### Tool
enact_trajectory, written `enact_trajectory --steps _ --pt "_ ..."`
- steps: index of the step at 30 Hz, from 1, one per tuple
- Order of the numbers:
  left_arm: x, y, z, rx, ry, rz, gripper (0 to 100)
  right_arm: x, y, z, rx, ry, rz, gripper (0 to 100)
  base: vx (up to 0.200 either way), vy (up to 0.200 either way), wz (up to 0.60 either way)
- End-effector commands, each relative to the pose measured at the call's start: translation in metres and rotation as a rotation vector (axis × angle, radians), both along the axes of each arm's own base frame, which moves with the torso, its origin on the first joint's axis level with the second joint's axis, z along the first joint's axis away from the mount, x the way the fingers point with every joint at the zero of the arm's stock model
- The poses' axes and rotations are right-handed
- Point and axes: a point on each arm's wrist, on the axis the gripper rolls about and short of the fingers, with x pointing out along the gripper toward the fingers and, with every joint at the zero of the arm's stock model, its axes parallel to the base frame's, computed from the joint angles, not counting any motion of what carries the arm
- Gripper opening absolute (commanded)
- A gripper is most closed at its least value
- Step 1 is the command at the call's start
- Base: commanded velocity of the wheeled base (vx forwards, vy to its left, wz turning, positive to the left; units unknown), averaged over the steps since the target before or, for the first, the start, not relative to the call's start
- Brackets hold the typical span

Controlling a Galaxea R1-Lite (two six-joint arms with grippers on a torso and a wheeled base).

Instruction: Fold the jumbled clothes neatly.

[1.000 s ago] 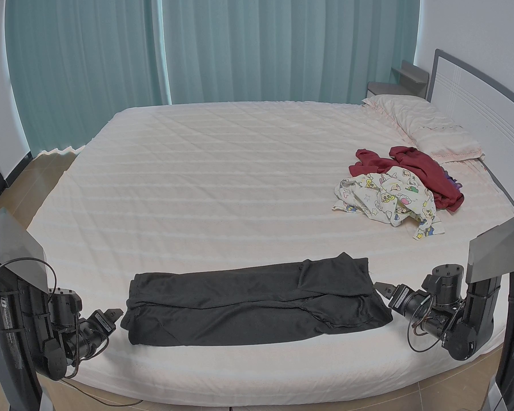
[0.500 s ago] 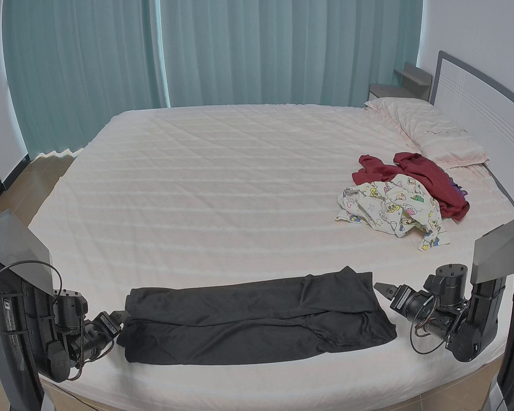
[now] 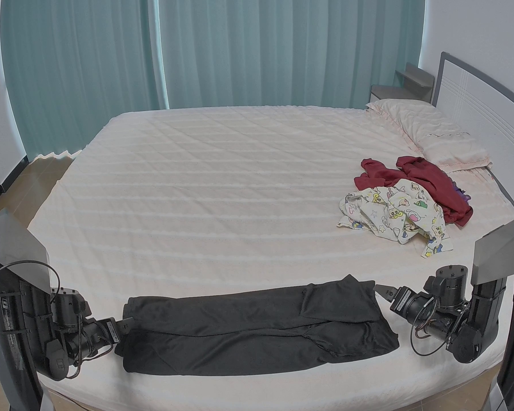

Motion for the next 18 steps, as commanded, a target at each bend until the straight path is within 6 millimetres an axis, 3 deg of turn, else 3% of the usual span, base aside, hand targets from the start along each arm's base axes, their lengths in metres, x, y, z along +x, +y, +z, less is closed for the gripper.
enact_trajectory --steps 1,5,10,18 --pt "0.009 0.014 0.005 0.108 -0.061 -0.163 100 -0.003 0.004 -0.001 -0.002 0.003 0.017 100 0.0 0.0 0.0" --pt "0.012 0.015 0.004 0.123 -0.069 -0.174 100 -0.004 0.005 -0.001 -0.004 0.006 0.022 100 0.0 0.0 0.0" --pt "0.027 0.015 0.0 -0.031 -0.032 -0.193 100 -0.005 0.006 -0.002 -0.007 0.01 0.024 100 0.0 0.0 0.0" --pt "0.049 0.022 0.03 -0.155 0.065 -0.179 100 -0.005 0.006 -0.007 -0.015 0.027 0.026 100 0.0 0.0 0.0"
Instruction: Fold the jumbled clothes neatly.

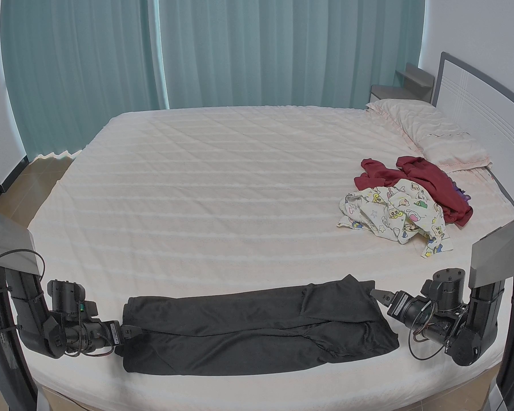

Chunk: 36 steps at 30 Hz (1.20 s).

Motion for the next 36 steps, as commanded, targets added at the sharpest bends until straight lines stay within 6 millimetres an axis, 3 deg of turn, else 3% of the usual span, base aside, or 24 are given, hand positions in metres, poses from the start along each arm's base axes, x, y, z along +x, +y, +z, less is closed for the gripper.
enact_trajectory --steps 1,16,26,36 --pt "0.03 0.008 0.038 -0.08 -0.087 0.008 100 0.0 0.001 -0.005 -0.006 0.011 0.003 100 0.0 0.0 0.0" --pt "0.033 0.01 -0.015 0.072 -0.015 -0.078 100 0.001 0.001 -0.007 -0.008 0.014 0.005 100 0.0 0.0 0.0" --pt "0.023 -0.007 -0.025 0.08 -0.025 -0.131 100 0.001 0.004 -0.006 -0.004 0.012 0.014 100 0.0 0.0 0.0" --pt "0.027 -0.018 -0.032 0.078 -0.015 -0.171 100 -0.001 0.006 -0.004 -0.004 0.005 0.019 100 0.0 0.0 0.0"
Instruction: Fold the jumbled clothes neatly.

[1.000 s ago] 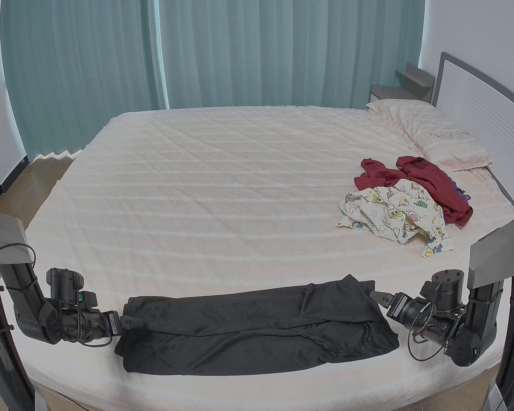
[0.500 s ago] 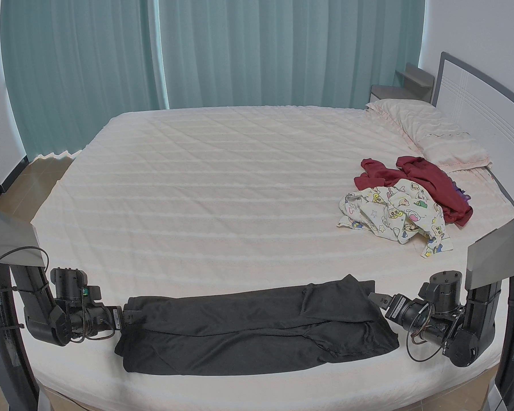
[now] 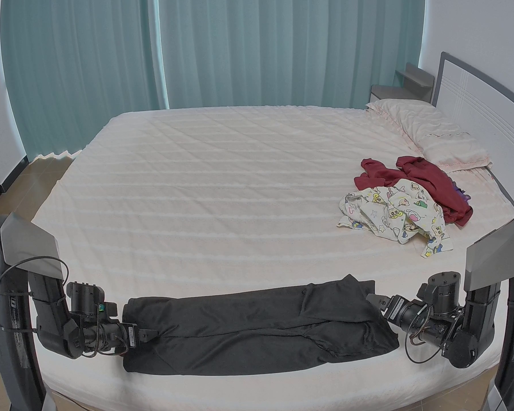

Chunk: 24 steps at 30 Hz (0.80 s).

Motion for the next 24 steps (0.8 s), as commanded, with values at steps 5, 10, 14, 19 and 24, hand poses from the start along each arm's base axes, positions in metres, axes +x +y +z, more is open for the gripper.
enact_trajectory --steps 5,10,14,19,24 --pt "0.001 -0.002 -0.006 -0.002 0.014 -0.008 0 0.0 0.001 0.001 0.004 -0.01 0.002 100 0.0 0.0 0.0" --pt "0.001 -0.002 -0.004 -0.005 0.008 -0.001 0 0.0 0.001 0.001 0.004 -0.01 0.002 100 0.0 0.0 0.0" --pt "-0.003 -0.001 0.01 -0.006 -0.029 0.003 0 0.0 0.001 0.002 0.005 -0.013 0.002 100 0.0 0.0 0.0" --pt "-0.003 0.004 0.018 -0.004 -0.054 0.025 0 0.0 0.001 0.003 0.005 -0.015 0.002 100 0.0 0.0 0.0" --pt "-0.007 0.017 0.027 -0.002 -0.07 0.074 0 -0.001 0.001 0.003 0.005 -0.015 0.002 100 0.0 0.0 0.0"
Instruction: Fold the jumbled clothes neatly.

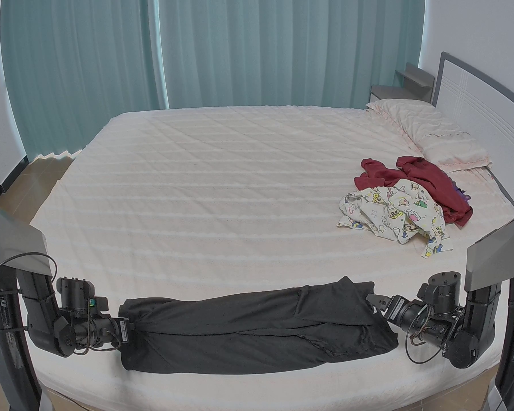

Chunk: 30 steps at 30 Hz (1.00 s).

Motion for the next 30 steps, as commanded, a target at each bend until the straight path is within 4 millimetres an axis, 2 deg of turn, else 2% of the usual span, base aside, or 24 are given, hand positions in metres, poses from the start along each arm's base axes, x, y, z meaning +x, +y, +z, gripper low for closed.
enact_trajectory --steps 1,11,21,27,29,30 --pt "-0.002 0.009 0.01 0.003 -0.027 0.035 0 0.001 0.0 0.002 0.004 -0.014 0.001 100 0.0 0.0 0.0" --pt "-0.006 0.037 0.028 0.007 -0.069 0.134 0 0.0 0.0 0.002 0.003 -0.013 -0.001 100 0.0 0.0 0.0" --pt "-0.014 0.101 0.084 -0.032 -0.102 0.268 0 -0.001 0.0 0.002 0.003 -0.013 -0.001 100 0.0 0.0 0.0" --pt "-0.024 0.15 0.121 -0.01 -0.128 0.336 0 -0.001 0.0 0.003 0.004 -0.015 -0.001 100 0.0 0.0 0.0" --pt "-0.023 0.152 0.122 -0.008 -0.13 0.338 0 -0.001 0.0 0.003 0.004 -0.017 -0.001 100 0.0 0.0 0.0" --pt "-0.026 0.169 0.138 0.008 -0.143 0.384 0 -0.001 0.0 0.007 0.008 -0.027 0.001 100 0.0 0.0 0.0"
